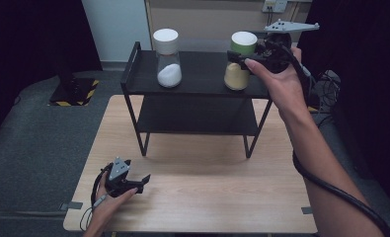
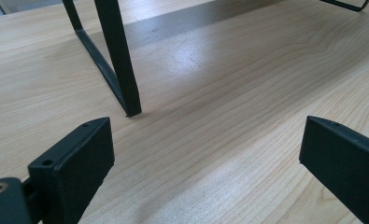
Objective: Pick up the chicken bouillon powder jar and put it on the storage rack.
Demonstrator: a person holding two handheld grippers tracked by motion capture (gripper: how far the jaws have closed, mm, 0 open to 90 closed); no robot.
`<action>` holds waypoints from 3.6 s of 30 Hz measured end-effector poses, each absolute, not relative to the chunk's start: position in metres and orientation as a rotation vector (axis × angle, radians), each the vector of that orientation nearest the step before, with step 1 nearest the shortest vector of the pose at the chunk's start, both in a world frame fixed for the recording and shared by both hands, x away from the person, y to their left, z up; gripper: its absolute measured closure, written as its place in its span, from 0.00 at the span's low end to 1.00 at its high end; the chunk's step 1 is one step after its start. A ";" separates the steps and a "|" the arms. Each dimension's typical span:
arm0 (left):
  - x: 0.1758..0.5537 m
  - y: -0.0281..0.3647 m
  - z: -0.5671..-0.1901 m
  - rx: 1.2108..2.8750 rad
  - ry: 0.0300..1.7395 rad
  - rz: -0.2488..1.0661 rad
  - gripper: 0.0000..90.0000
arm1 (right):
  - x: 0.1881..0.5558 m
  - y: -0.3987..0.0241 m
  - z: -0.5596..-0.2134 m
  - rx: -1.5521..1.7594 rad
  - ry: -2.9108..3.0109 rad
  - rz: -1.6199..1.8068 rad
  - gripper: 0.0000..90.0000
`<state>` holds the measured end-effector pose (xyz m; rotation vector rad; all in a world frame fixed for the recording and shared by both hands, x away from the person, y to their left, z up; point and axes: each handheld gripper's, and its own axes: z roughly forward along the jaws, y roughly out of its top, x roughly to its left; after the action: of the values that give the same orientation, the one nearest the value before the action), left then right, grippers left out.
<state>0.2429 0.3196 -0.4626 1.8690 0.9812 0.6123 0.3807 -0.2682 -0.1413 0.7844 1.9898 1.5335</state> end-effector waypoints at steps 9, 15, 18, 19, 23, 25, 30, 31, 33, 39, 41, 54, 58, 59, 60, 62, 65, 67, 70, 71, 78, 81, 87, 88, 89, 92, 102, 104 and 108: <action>0.243 0.319 -0.462 1.869 0.981 0.609 0.02 | 0.383 -0.272 -0.146 0.811 1.983 1.559 0.39; 0.243 0.318 -0.463 1.876 0.975 0.607 0.02 | 0.383 -0.272 -0.145 0.810 1.986 1.554 0.39; 0.244 0.317 -0.463 1.883 0.973 0.605 0.02 | 0.382 -0.271 -0.144 0.800 1.990 1.544 0.39; 0.244 0.317 -0.463 1.885 0.973 0.605 0.02 | 0.382 -0.271 -0.144 0.800 1.990 1.542 0.38; 0.244 0.316 -0.463 1.891 0.967 0.604 0.02 | 0.382 -0.271 -0.144 0.800 1.989 1.544 0.38; 0.244 0.315 -0.463 1.894 0.966 0.603 0.02 | 0.382 -0.271 -0.144 0.803 1.989 1.546 0.38; 0.244 0.316 -0.462 1.895 0.964 0.604 0.02 | 0.383 -0.271 -0.144 0.808 1.991 1.546 0.37; 0.244 0.316 -0.462 1.894 0.964 0.605 0.02 | 0.383 -0.271 -0.144 0.809 1.991 1.545 0.36; 0.244 0.316 -0.462 1.893 0.963 0.605 0.02 | 0.382 -0.270 -0.143 0.810 1.990 1.545 0.30; 0.243 0.316 -0.461 1.896 0.960 0.610 0.02 | 0.378 -0.266 -0.141 0.823 1.974 1.508 0.13; 0.243 0.316 -0.461 1.894 0.960 0.611 0.02 | 0.375 -0.267 -0.141 0.823 1.970 1.505 0.12; 0.242 0.313 -0.460 1.907 0.948 0.616 0.02 | 0.353 -0.277 -0.146 0.781 1.953 1.454 0.06; 0.242 0.313 -0.460 1.905 0.953 0.618 0.03 | 0.345 -0.282 -0.150 0.777 1.949 1.473 0.06; 0.242 0.312 -0.461 1.904 0.955 0.617 0.03 | 0.342 -0.281 -0.151 0.767 1.950 1.468 0.06; 0.242 0.312 -0.461 1.907 0.955 0.617 0.03 | 0.338 -0.280 -0.152 0.766 1.950 1.455 0.06; 0.242 0.311 -0.460 1.911 0.952 0.618 0.03 | 0.334 -0.280 -0.155 0.777 1.952 1.459 0.05; 0.241 0.312 -0.459 1.908 0.949 0.622 0.03 | 0.329 -0.282 -0.159 0.774 1.957 1.463 0.05; 0.241 0.312 -0.459 1.903 0.953 0.623 0.03 | 0.326 -0.284 -0.162 0.778 1.958 1.466 0.05; 0.240 0.312 -0.459 1.902 0.953 0.624 0.02 | 0.321 -0.289 -0.167 0.776 1.950 1.472 0.05; 0.240 0.312 -0.459 1.901 0.953 0.625 0.03 | 0.319 -0.290 -0.169 0.771 1.945 1.474 0.05; 0.240 0.313 -0.459 1.900 0.952 0.627 0.02 | 0.303 -0.299 -0.182 0.752 1.927 1.508 0.05; 0.240 0.313 -0.459 1.899 0.953 0.628 0.02 | 0.295 -0.301 -0.190 0.733 1.916 1.517 0.05; 0.239 0.313 -0.459 1.898 0.955 0.629 0.02 | 0.285 -0.299 -0.206 0.701 1.938 1.546 0.05; 0.239 0.314 -0.459 1.897 0.956 0.629 0.02 | 0.283 -0.298 -0.208 0.694 1.941 1.552 0.05; 0.239 0.314 -0.459 1.895 0.957 0.628 0.02 | 0.282 -0.298 -0.211 0.690 1.947 1.558 0.05; 0.239 0.314 -0.459 1.895 0.957 0.628 0.02 | 0.281 -0.295 -0.218 0.685 1.965 1.570 0.05; 0.239 0.315 -0.459 1.892 0.960 0.629 0.02 | 0.278 -0.289 -0.247 0.704 2.002 1.580 0.05; 0.239 0.315 -0.459 1.892 0.959 0.629 0.02 | 0.278 -0.289 -0.254 0.714 2.006 1.585 0.05; 0.238 0.315 -0.459 1.891 0.959 0.630 0.02 | 0.276 -0.289 -0.267 0.728 2.013 1.583 0.05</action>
<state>0.2384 0.3152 -0.4587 1.8913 0.9588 0.6300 0.2763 -0.2891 -0.2669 0.7275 2.0131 1.5827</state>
